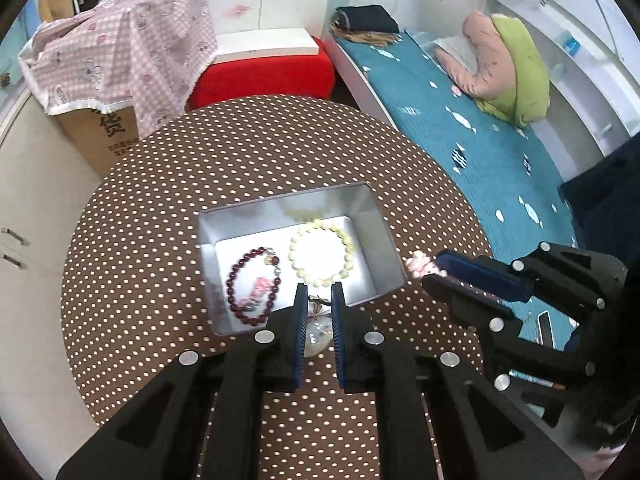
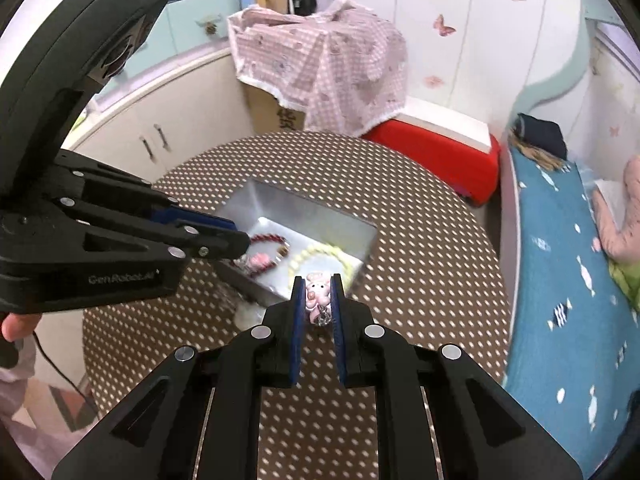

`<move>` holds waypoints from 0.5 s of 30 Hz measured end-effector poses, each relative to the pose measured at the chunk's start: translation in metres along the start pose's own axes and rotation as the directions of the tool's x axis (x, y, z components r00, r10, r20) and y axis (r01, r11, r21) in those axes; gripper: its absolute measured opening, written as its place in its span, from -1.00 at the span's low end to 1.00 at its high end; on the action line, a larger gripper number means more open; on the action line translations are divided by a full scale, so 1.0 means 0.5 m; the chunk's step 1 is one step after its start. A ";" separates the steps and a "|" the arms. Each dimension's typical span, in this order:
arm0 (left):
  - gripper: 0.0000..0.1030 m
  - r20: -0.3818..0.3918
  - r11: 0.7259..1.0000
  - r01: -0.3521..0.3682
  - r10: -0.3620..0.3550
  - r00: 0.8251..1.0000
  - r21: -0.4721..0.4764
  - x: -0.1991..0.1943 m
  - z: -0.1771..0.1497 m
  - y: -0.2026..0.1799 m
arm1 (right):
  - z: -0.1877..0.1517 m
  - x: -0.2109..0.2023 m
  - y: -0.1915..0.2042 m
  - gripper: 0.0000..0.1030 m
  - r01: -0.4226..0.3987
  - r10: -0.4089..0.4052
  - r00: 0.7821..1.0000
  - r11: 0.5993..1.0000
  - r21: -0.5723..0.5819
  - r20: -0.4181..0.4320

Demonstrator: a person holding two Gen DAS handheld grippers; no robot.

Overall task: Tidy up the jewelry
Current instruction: 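Carry both pieces over the grey tray and open both tools to release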

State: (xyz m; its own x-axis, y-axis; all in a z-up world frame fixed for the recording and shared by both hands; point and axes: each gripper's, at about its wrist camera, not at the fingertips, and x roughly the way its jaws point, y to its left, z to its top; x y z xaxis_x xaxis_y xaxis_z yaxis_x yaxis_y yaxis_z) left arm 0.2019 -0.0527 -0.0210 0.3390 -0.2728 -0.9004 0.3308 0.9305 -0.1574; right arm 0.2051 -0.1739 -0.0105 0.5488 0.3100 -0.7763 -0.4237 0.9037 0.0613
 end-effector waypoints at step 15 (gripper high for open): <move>-0.80 0.006 0.999 0.007 -0.007 1.000 -0.053 0.006 0.032 0.051 | 0.068 0.035 0.024 -0.75 -0.026 0.026 1.000 1.000 0.002 0.017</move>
State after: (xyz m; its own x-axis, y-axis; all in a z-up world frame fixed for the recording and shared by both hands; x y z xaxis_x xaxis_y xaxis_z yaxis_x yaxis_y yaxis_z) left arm 0.2253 -0.0336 -0.0213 0.3423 -0.2809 -0.8966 0.2864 0.9400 -0.1852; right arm 0.2341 -0.1473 -0.0019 0.5495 0.3383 -0.7639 -0.4362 0.8960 0.0830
